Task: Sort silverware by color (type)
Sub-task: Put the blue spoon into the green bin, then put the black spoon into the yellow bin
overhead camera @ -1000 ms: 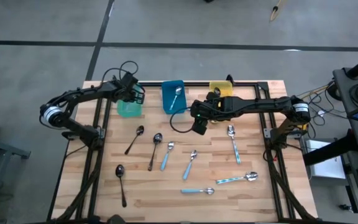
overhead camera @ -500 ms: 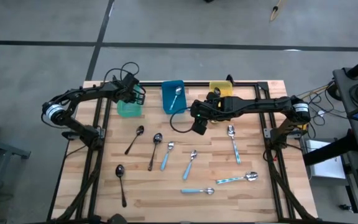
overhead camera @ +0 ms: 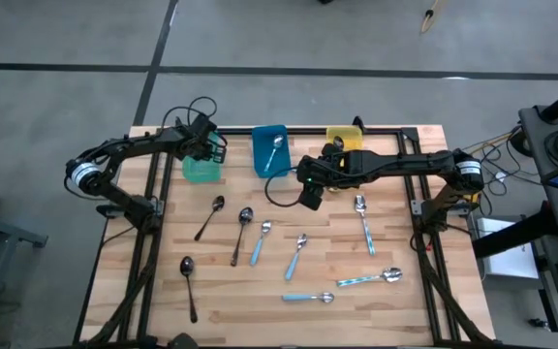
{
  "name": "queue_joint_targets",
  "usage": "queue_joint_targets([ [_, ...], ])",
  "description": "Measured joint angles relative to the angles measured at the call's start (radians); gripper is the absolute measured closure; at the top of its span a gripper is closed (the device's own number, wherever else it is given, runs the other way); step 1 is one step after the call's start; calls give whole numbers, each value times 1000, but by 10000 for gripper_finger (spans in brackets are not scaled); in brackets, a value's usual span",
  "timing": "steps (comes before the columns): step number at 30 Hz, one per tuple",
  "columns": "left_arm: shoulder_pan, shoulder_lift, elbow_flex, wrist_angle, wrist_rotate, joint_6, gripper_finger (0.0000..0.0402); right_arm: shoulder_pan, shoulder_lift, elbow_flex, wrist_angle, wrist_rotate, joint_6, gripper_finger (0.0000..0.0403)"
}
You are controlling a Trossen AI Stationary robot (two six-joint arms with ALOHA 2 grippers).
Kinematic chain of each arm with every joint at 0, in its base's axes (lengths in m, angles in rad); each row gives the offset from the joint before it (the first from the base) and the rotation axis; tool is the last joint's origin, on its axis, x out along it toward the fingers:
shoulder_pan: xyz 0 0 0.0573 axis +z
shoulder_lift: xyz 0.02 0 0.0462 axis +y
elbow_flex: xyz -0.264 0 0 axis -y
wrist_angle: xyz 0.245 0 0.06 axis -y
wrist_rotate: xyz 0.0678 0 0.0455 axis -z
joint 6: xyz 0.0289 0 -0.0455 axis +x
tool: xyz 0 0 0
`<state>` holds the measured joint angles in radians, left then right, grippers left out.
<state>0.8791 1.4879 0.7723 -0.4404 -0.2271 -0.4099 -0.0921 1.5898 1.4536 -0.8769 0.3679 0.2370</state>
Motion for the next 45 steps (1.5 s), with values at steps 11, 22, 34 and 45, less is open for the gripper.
queue_joint_targets([
  [11,0,0,0,-1,3,-3,384,0,0,0,0,0,9,225],
  [22,0,-1,0,-1,3,-3,384,0,0,0,0,0,14,225],
  [34,0,-1,0,-3,8,-3,370,0,0,0,0,0,18,225],
  [45,0,-4,0,-3,9,7,300,0,0,0,0,0,18,225],
])
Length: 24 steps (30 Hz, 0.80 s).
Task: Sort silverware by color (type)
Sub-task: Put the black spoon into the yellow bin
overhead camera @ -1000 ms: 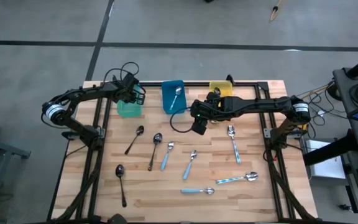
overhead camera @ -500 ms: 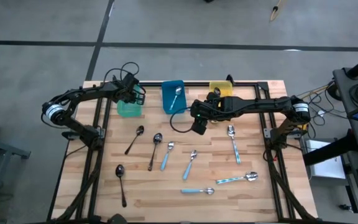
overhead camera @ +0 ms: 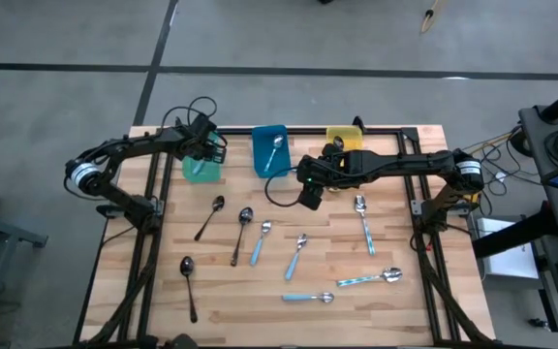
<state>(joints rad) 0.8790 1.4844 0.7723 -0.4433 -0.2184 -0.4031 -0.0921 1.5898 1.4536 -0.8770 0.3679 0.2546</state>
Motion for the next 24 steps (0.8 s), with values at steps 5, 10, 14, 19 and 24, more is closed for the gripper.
queue_joint_targets([
  [5,-12,-52,0,-1,0,34,282,0,0,0,0,0,11,225],
  [10,-33,-153,0,-30,4,89,278,2,0,0,-8,0,27,225],
  [14,-76,-255,0,-59,71,109,278,18,0,0,-9,0,37,225],
  [19,-215,-365,0,-69,81,99,278,53,0,0,-8,-2,44,225],
  [24,-408,-435,0,-68,80,49,278,93,0,0,-9,-10,73,225],
])
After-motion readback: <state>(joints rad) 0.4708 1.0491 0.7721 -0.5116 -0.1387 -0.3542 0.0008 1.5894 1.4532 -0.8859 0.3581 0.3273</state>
